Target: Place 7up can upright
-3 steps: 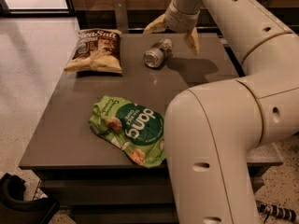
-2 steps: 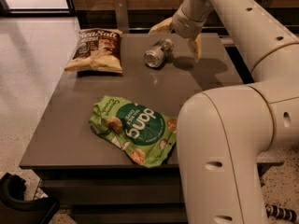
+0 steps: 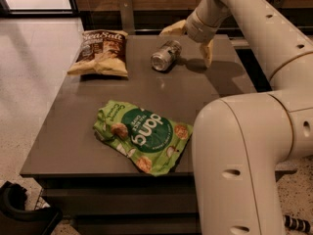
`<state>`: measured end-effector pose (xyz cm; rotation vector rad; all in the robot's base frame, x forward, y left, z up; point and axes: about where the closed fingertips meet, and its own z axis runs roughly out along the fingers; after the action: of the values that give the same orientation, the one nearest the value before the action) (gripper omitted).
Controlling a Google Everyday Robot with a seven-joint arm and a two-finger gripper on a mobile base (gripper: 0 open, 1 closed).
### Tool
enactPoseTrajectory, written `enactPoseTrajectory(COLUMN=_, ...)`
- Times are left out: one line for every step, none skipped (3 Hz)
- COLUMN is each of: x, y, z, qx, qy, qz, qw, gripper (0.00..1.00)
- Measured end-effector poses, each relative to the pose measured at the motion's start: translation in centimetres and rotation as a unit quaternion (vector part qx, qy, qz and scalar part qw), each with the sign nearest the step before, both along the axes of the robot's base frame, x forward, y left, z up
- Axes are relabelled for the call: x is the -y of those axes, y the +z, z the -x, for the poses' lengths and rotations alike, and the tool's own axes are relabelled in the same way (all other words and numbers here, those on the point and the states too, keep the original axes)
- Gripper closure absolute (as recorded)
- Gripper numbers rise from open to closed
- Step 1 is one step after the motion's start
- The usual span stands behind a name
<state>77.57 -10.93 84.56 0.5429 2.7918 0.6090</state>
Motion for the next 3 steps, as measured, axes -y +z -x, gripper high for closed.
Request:
enactPoseTrajectory(x=-0.2, y=0.0, z=0.0, qx=0.000, qy=0.000, qz=0.010, qw=0.9999, gripper=0.00)
enactPoseTrajectory(x=-0.7, y=0.3, z=0.3, qx=-0.004, qy=-0.003, qz=0.044, qw=0.9990, gripper=0.00)
enactPoseTrajectory(x=-1.7, y=0.9, z=0.8, qx=-0.009, qy=-0.001, qz=0.091, qw=0.9958, gripper=0.00)
